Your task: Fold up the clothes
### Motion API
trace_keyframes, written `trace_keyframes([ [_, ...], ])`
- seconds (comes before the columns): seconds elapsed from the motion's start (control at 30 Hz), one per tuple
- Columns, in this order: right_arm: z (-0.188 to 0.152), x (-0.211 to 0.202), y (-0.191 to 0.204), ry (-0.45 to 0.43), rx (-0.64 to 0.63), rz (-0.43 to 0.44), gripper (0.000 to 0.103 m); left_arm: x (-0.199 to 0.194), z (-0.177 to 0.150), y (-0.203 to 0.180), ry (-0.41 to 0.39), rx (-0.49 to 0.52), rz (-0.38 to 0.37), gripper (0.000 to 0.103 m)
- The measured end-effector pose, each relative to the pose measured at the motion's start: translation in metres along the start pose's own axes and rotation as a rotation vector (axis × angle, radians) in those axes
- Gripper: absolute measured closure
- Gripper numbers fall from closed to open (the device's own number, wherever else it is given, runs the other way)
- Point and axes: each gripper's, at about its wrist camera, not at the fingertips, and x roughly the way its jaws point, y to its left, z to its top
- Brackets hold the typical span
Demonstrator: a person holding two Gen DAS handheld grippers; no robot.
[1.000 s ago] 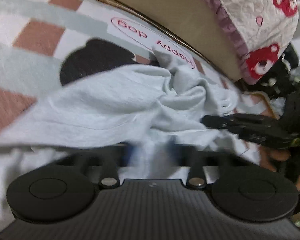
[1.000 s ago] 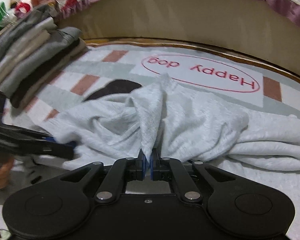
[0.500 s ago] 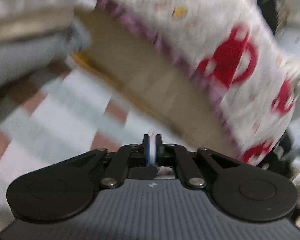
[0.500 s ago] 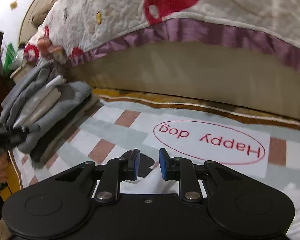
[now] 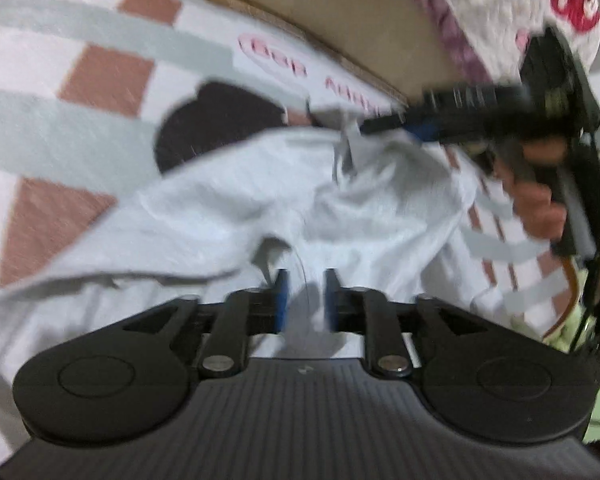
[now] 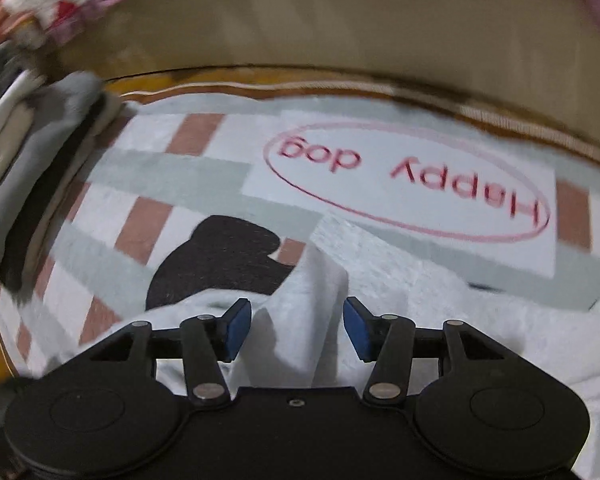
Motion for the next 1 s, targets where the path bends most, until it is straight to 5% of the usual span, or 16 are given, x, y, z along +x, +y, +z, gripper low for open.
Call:
trace_keyframes([
  [0.03, 0.001, 0.005, -0.004, 0.019, 0.025, 0.011, 0.047, 0.004, -0.001, -0.001, 0.001, 0.012, 0.016, 0.058],
  [0.1, 0.002, 0.013, -0.005, 0.043, 0.038, 0.006, 0.051, 0.009, 0.002, -0.005, -0.019, 0.047, 0.067, 0.056],
  [0.17, 0.001, 0.012, -0.005, 0.047, 0.03, -0.007, 0.102, 0.013, 0.005, -0.01, -0.045, 0.077, 0.121, 0.05],
  [0.27, -0.004, -0.018, -0.011, -0.065, 0.087, 0.007, 0.101, 0.012, 0.006, -0.01, -0.103, 0.056, 0.157, 0.043],
  [0.43, -0.021, -0.09, -0.018, -0.359, 0.106, 0.094, 0.101, 0.01, 0.0, 0.0, -0.112, -0.011, 0.001, 0.045],
  [0.5, -0.022, -0.098, -0.019, -0.401, 0.083, 0.111, 0.101, 0.011, -0.001, -0.001, -0.121, -0.006, -0.055, 0.058],
  [0.53, -0.023, -0.102, -0.02, -0.419, 0.072, 0.117, 0.101, 0.012, 0.001, -0.005, -0.124, 0.02, -0.048, 0.086],
  [0.6, -0.023, -0.1, -0.02, -0.428, 0.065, 0.111, 0.101, 0.0, 0.011, -0.015, -0.184, 0.145, 0.098, 0.102],
  [0.67, -0.017, -0.098, -0.019, -0.44, 0.061, 0.113, 0.101, -0.027, 0.024, -0.016, -0.294, 0.199, 0.194, 0.103],
  [0.83, 0.027, -0.097, 0.004, -0.503, -0.051, 0.121, 0.101, -0.103, 0.07, 0.013, -0.573, 0.127, 0.314, 0.103],
  [0.93, 0.074, -0.097, 0.035, -0.559, -0.146, 0.109, 0.101, -0.119, 0.091, 0.034, -0.647, 0.088, 0.393, 0.103],
  [1.0, 0.099, -0.092, 0.05, -0.583, -0.167, 0.096, 0.088, -0.11, 0.102, 0.055, -0.634, 0.047, 0.491, 0.103],
])
